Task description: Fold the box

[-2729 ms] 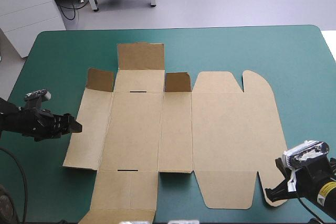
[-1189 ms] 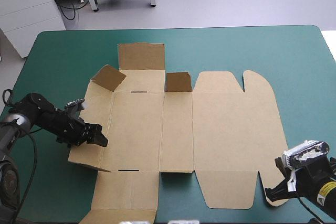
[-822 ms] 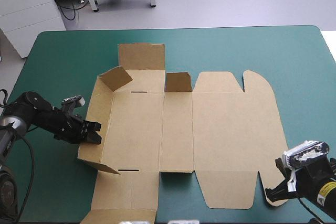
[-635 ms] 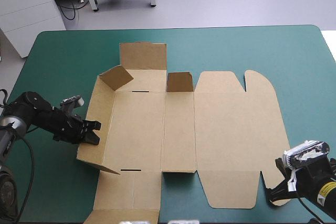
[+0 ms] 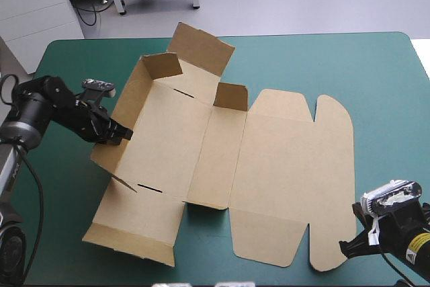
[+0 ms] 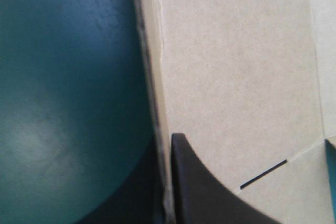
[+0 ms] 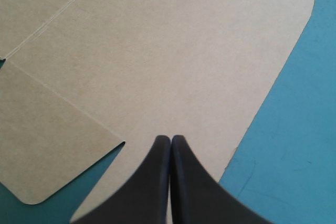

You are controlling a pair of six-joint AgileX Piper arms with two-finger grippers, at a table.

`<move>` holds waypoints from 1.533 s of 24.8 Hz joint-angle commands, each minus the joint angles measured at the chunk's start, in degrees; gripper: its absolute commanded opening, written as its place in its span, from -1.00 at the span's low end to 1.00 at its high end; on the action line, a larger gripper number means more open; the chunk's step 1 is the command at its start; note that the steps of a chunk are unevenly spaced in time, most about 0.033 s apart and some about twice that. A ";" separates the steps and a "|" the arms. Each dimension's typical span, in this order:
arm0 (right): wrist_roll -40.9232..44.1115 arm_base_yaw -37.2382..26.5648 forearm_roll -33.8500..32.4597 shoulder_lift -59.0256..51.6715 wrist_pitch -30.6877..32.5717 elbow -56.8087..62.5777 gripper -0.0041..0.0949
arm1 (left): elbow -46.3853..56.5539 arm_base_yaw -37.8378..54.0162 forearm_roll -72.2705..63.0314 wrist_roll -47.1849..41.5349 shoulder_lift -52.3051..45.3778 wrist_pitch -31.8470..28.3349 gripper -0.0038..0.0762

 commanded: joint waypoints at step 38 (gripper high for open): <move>0.15 -0.27 -1.05 0.33 -2.61 -1.36 -0.96 | -3.90 -52.08 86.74 -24.21 5.83 -27.20 -0.98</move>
